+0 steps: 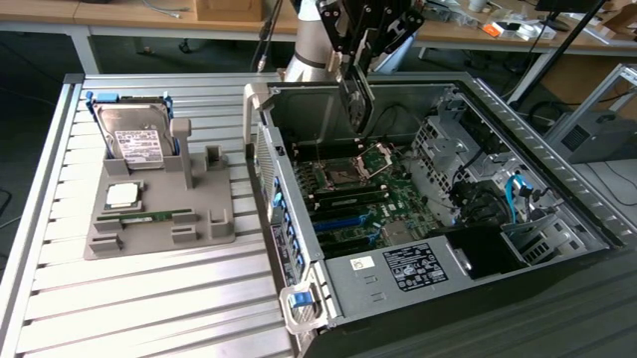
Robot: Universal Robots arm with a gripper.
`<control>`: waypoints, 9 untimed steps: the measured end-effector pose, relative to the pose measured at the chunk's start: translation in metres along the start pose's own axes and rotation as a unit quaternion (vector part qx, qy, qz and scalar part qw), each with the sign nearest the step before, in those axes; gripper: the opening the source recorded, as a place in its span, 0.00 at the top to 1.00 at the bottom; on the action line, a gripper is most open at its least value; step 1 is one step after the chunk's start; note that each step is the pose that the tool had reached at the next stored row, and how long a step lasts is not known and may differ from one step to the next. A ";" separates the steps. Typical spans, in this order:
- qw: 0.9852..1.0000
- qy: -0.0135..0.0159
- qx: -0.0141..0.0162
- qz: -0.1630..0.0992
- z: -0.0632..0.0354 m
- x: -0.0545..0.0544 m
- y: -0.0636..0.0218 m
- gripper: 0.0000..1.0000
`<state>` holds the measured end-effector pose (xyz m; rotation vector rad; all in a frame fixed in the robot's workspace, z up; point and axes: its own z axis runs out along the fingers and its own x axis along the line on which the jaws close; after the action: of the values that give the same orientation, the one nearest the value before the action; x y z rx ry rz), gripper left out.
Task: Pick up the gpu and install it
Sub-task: 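Pick up the gpu and move the gpu toward the slot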
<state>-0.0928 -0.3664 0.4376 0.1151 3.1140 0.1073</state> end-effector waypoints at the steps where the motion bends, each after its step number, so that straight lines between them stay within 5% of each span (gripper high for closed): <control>1: 1.000 0.000 0.000 0.000 0.0005 0.000 -0.0001 0.73; 3: 1.000 0.000 0.000 0.000 0.0019 -0.002 -0.0003 0.73; 5: 1.000 0.000 0.003 0.000 0.0026 -0.002 -0.0004 0.73; 9: 1.000 -0.001 0.020 -0.001 0.0037 -0.004 -0.0004 0.73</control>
<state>-0.0891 -0.3668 0.4340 0.1141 3.1140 0.0433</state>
